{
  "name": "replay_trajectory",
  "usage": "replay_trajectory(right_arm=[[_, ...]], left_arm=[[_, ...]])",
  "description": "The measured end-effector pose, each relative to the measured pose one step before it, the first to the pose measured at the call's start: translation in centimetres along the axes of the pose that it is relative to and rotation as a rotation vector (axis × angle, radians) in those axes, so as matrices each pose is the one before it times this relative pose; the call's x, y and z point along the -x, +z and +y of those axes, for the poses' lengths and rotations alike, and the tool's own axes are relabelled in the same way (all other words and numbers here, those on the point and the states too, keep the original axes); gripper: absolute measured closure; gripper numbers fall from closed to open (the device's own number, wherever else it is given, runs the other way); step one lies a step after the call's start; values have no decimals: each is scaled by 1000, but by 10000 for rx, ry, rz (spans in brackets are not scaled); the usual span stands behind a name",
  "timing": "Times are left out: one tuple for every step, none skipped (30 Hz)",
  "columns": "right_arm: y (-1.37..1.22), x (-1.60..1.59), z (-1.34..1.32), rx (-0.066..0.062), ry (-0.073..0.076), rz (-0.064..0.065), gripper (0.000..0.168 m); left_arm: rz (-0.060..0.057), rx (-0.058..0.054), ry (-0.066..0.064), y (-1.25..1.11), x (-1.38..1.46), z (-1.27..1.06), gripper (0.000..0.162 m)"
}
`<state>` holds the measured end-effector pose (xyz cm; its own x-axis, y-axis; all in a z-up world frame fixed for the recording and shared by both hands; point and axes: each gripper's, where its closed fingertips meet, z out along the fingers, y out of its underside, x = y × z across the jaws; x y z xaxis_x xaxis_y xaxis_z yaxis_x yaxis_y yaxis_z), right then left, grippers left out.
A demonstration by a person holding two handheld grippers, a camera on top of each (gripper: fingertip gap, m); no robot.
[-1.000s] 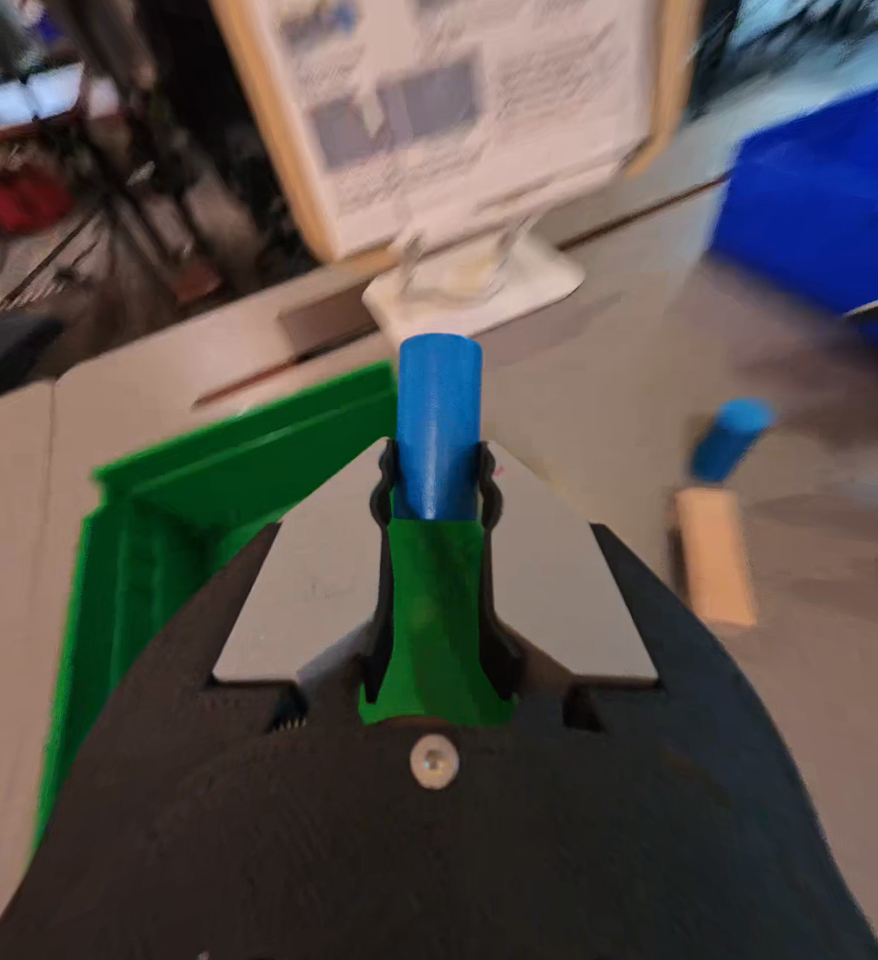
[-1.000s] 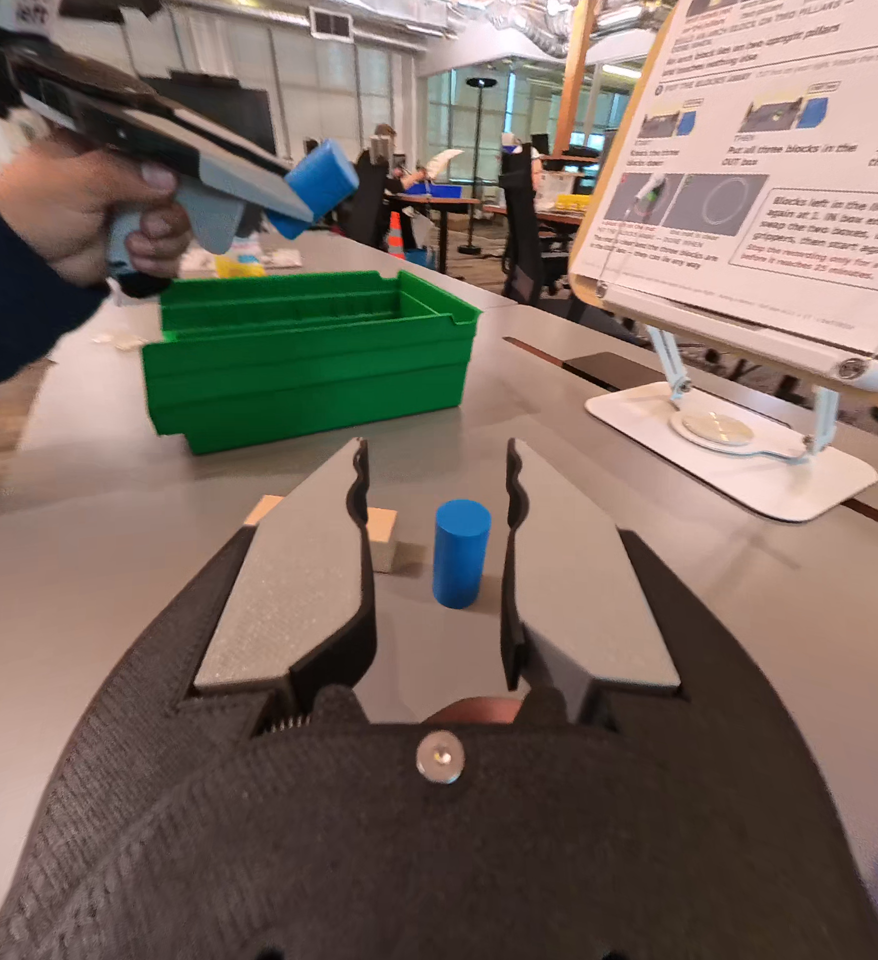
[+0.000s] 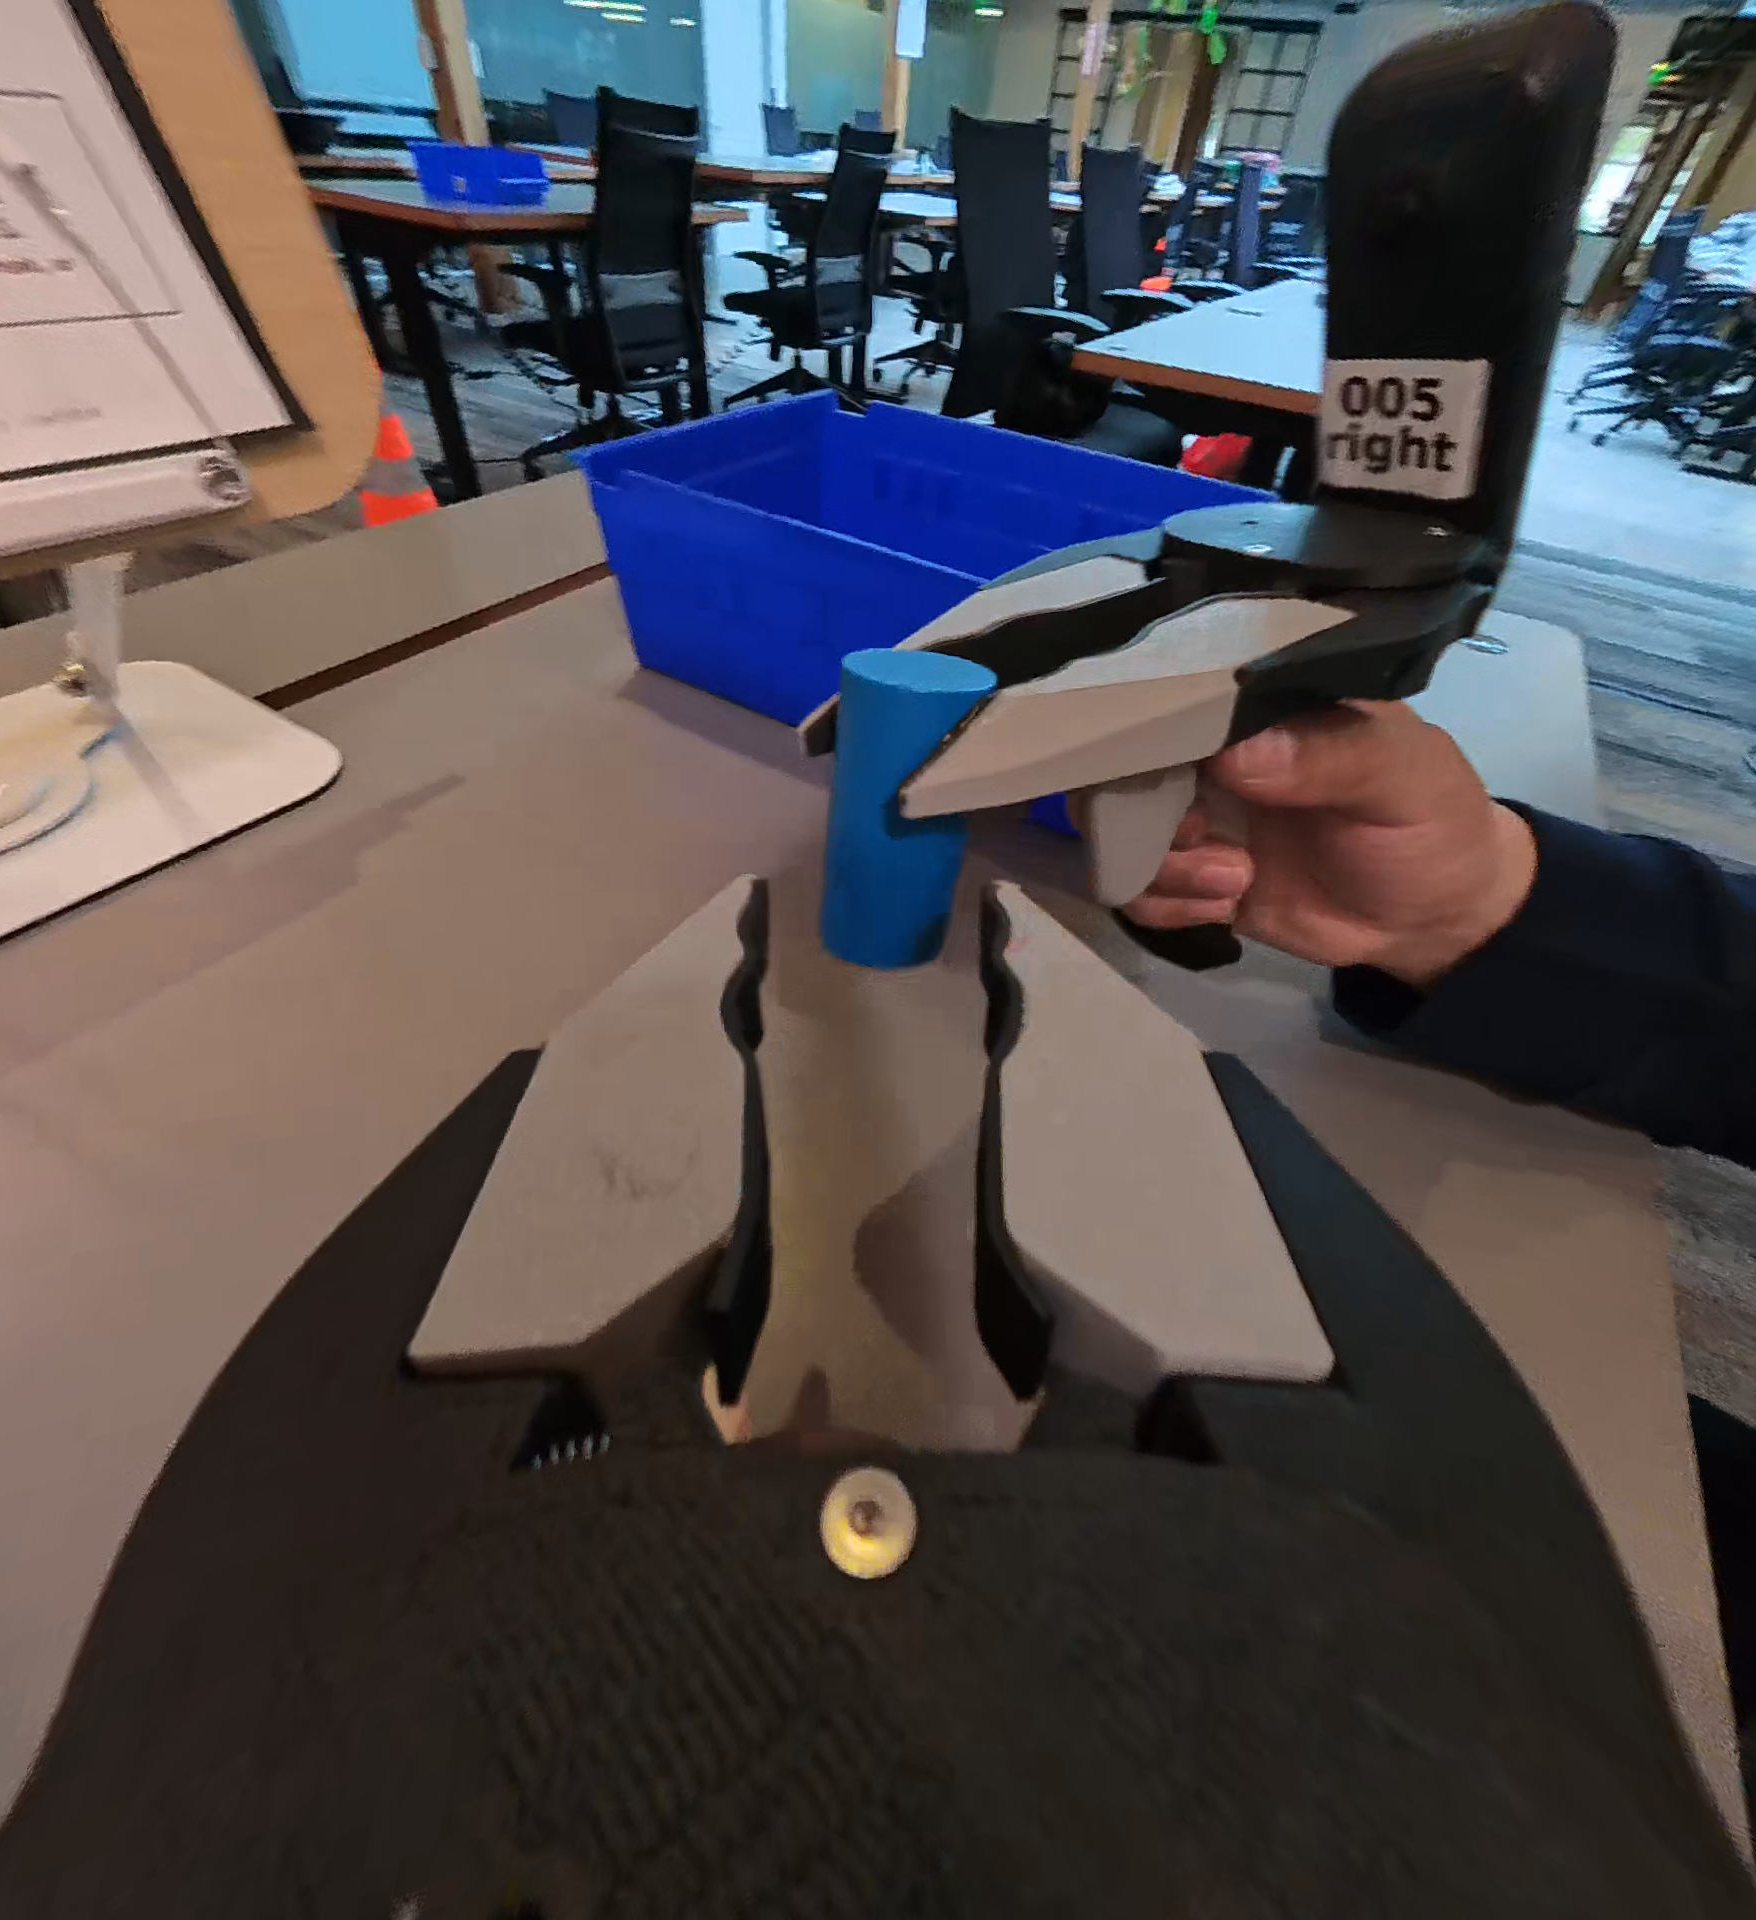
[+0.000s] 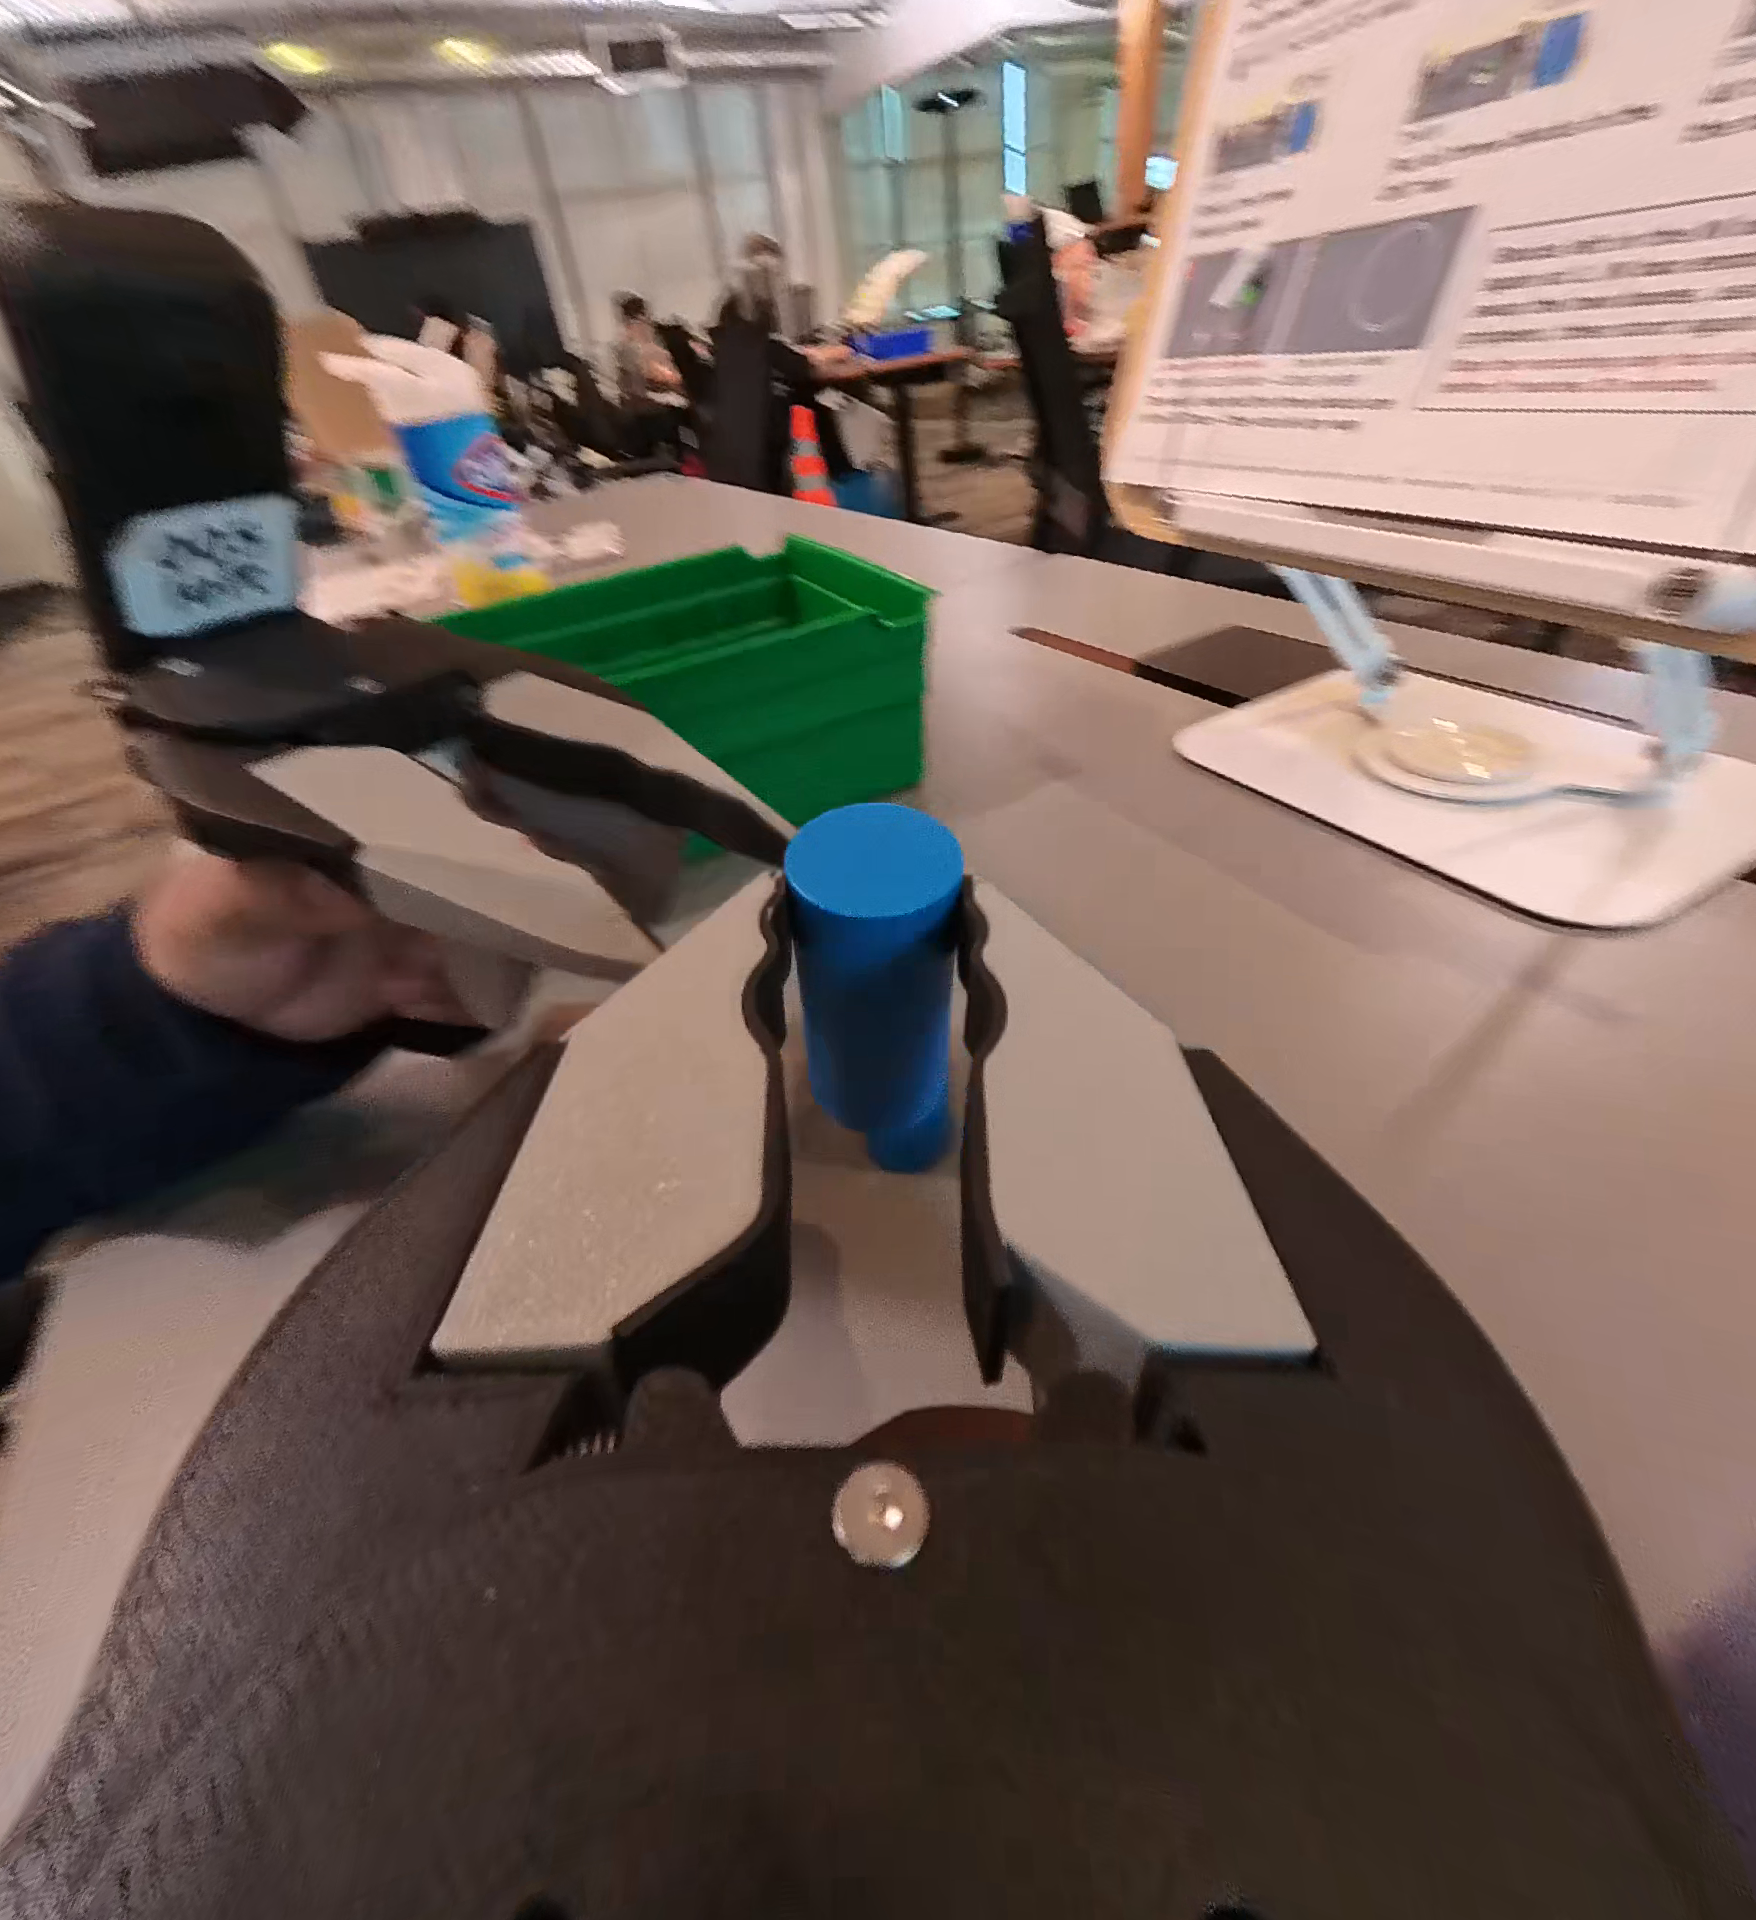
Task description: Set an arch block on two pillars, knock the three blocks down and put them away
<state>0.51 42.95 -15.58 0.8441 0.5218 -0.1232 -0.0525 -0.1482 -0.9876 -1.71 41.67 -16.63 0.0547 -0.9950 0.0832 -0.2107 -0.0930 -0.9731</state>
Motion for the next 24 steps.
replay_trajectory(right_arm=[[-134, -948, 328, 209, -204, 515, 140], [-14, -774, 440, 260, -130, 380, 139], [97, -725, 562, 292, -63, 348, 140], [187, -577, 582, 262, -1, 250, 140], [249, -264, 591, 259, 44, 64, 140], [267, -54, 565, 249, 63, -53, 140], [250, -50, 453, 199, 38, -23, 139], [217, -57, 398, 189, -13, 14, 139], [166, -22, 323, 166, -58, 3, 139], [124, -7, 274, 143, -67, -9, 139], [115, 10, 311, 169, -28, -44, 139], [133, 120, 297, 149, 2, -131, 139], [162, 195, 287, 135, 25, -188, 139], [164, 131, 241, 105, -3, -138, 139], [190, 128, 194, 87, -76, -116, 139], [186, 166, 159, 77, -167, -117, 139], [201, 190, 91, 56, -257, -101, 139], [240, 212, 55, 64, -287, -123, 139], [291, 174, 35, 64, -259, -138, 139], [375, 183, 15, 44, -249, -187, 139], [441, 90, 63, 68, -185, -177, 139], [444, 40, 120, 104, -66, -152, 139], [406, 155, 106, 80, -49, -202, 139], [328, 150, 127, 165, -41, -190, 139]], left_arm=[[-216, 123, -149, -299, 674, 168, 120], [-313, 271, -151, -172, 856, 363, 118], [-419, 456, -96, 10, 1015, 567, 117], [-326, 590, 32, 235, 823, 703, 115], [-163, 629, 132, 429, 467, 723, 107], [-58, 599, 195, 550, 184, 669, 103], [21, 559, 286, 668, -30, 614, 101], [-43, 538, 343, 723, 76, 568, 98], [-168, 488, 336, 691, 285, 481, 95], [-160, 403, 312, 650, 293, 356, 93], [-87, 309, 284, 588, 225, 231, 94], [-55, 228, 234, 551, 219, 159, 98], [27, 178, 150, 467, 116, 128, 104], [169, 119, 47, 346, -75, 108, 112], [141, 12, -41, 186, -35, 27, 130], [71, -55, -56, 50, 81, 4, 131], [63, -27, -36, -84, 121, 100, 131], [-41, 12, -25, -152, 299, 196, 131], [-147, 31, -25, -214, 514, 279, 131], [-168, 45, -59, -261, 570, 334, 131], [-119, 40, -93, -279, 518, 362, 131], [-74, 1, -109, -276, 396, 355, 131], [-45, -42, -120, -257, 316, 298, 131], [-8, -66, -117, -210, 205, 246, 131]])
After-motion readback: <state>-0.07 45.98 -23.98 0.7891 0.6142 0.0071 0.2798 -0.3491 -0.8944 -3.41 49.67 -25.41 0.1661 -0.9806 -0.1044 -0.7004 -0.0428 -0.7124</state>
